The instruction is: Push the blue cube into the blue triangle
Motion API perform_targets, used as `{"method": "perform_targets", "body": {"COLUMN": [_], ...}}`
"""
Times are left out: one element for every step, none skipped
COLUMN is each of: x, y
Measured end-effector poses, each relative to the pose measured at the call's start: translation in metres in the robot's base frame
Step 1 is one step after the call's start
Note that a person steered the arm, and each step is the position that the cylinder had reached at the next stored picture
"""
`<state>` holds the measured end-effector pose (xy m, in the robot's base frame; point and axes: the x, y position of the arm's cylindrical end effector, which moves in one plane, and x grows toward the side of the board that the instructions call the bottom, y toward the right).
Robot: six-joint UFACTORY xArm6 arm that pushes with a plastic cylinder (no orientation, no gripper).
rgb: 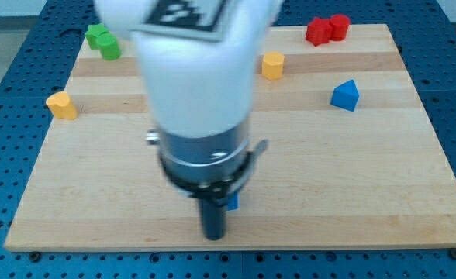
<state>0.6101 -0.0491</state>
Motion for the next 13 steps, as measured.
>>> {"method": "perform_targets", "body": {"x": [-0.031, -0.056, -0.030, -0.009, -0.001, -0.026, -0.055, -0.067, -0.053, -0.047, -0.069, -0.107, -0.132], "y": [-0.018, 0.002, 0.022, 0.001, 0.008, 0.031, 0.059, 0.083, 0.080, 0.095, 0.124, 0.133, 0.142]}}
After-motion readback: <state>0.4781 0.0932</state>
